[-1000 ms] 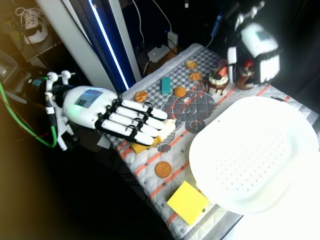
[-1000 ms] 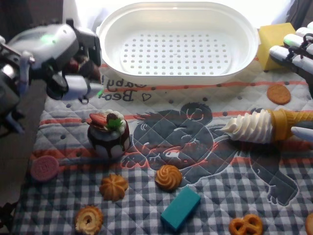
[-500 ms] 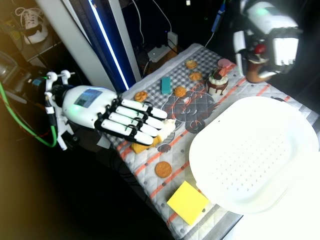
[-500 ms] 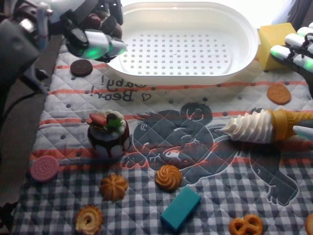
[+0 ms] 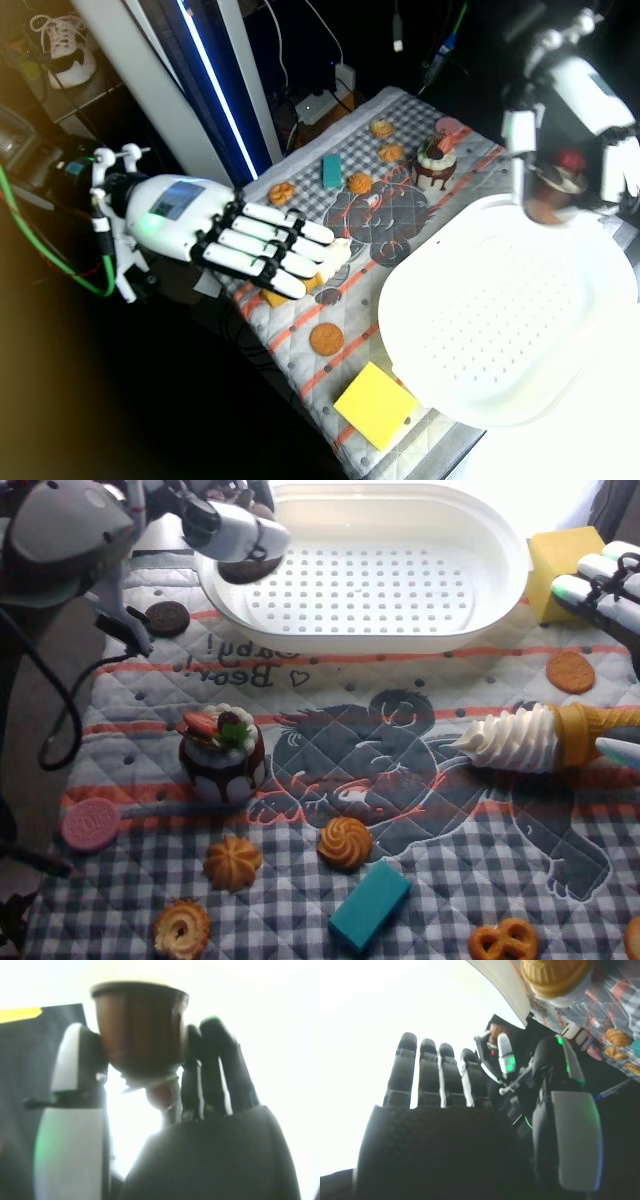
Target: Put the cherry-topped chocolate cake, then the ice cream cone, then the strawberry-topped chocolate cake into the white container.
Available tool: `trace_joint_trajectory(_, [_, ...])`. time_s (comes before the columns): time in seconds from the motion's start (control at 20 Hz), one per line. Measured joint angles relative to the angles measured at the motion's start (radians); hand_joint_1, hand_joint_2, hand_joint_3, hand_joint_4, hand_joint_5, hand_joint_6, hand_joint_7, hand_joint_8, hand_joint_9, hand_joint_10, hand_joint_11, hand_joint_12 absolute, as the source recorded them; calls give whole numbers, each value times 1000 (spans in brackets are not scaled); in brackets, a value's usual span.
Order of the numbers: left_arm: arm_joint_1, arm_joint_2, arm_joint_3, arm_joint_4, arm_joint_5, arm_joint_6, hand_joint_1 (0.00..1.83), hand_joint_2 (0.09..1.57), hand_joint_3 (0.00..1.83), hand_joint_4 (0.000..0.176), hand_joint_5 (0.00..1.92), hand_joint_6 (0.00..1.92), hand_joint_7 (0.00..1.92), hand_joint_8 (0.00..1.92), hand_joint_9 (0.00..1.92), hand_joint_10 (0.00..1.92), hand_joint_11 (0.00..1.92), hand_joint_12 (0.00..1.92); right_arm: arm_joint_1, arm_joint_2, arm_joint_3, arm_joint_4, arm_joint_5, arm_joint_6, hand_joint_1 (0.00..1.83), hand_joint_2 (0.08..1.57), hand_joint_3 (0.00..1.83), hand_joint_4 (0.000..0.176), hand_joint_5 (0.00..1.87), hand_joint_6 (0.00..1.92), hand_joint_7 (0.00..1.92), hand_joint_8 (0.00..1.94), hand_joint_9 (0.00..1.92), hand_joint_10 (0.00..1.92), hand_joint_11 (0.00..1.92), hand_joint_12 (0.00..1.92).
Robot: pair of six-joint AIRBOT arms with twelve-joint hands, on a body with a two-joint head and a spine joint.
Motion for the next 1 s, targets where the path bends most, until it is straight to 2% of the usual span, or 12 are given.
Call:
trace_joint_trajectory(0.1, [1, -32, 27, -11, 17, 2, 1144, 1329, 0, 0, 560, 1376, 692, 1713, 835, 1907, 977, 1921, -3, -1, 4, -3, 0, 5, 529, 1201, 0, 20, 0, 0, 0, 0, 0, 0, 0, 614])
trace_joint_trajectory(0.2, [3, -55, 37, -14, 31, 3, 1221, 1357, 0, 0, 287, 950, 552, 1704, 647, 1896, 846, 1921, -3, -1, 5, 0, 1, 6, 516, 1208, 3, 1, 0, 0, 0, 0, 0, 0, 0, 586])
trace_joint_trajectory(0.25, [6, -64, 40, -16, 43, 3, 941, 1349, 0, 0, 235, 817, 197, 1218, 129, 1554, 168, 1921, -3, -2, 6, 1, 1, 7, 506, 1205, 0, 7, 0, 0, 0, 0, 0, 0, 0, 630])
trace_joint_trajectory(0.3, [9, -74, 47, -20, 53, 3, 868, 1352, 0, 0, 239, 750, 144, 1049, 25, 1447, 33, 1921, -3, -2, 7, -1, 0, 8, 504, 1204, 0, 8, 0, 0, 0, 0, 0, 0, 0, 640])
trace_joint_trajectory(0.4, [17, -91, 74, -41, 66, 10, 897, 1193, 0, 0, 371, 586, 235, 1099, 105, 1569, 100, 1921, -3, -3, 7, -2, 1, 11, 488, 1209, 0, 11, 0, 0, 0, 0, 5, 1, 0, 983])
trace_joint_trajectory(0.55, [30, -91, 85, -63, 61, 11, 904, 1012, 0, 0, 228, 182, 193, 350, 13, 771, 0, 1918, -6, -3, 7, -2, 1, 14, 507, 1211, 0, 15, 0, 0, 0, 0, 0, 0, 0, 790])
trace_joint_trajectory(0.6, [34, -91, 84, -68, 67, 11, 798, 985, 0, 22, 192, 114, 177, 152, 2, 449, 0, 1678, -7, -4, 7, -2, 0, 16, 517, 1213, 2, 13, 0, 0, 0, 0, 0, 0, 0, 766])
trace_joint_trajectory(0.7, [35, -85, 72, -63, 61, 10, 584, 1025, 2, 155, 15, 5, 6, 6, 0, 17, 0, 499, -7, -4, 7, -6, 1, 19, 538, 1214, 0, 7, 0, 0, 0, 0, 0, 0, 0, 938])
trace_joint_trajectory(0.75, [41, -70, 47, -29, 50, -17, 526, 1008, 0, 162, 2, 0, 0, 0, 0, 3, 0, 405, -7, -4, 7, -5, 1, 19, 549, 1213, 0, 19, 0, 0, 0, 0, 0, 0, 0, 863])
trace_joint_trajectory(0.8, [45, -58, 28, 14, 48, -72, 464, 1000, 0, 120, 0, 0, 0, 0, 0, 0, 0, 897, -7, -4, 8, -3, 0, 19, 559, 1215, 0, 11, 0, 0, 0, 0, 0, 0, 0, 885])
trace_joint_trajectory(0.9, [56, -14, -23, 134, 41, -212, 114, 834, 0, 110, 0, 0, 0, 0, 0, 0, 0, 1164, -7, -4, 10, -1, 1, 20, 518, 1207, 0, 3, 0, 0, 0, 0, 1, 0, 0, 892])
trace_joint_trajectory(1.0, [62, 63, -94, 256, 10, -379, 582, 1000, 19, 112, 0, 0, 0, 0, 0, 0, 0, 583, -9, -4, 10, -4, 1, 30, 574, 1193, 0, 34, 0, 0, 0, 0, 3, 0, 0, 641])
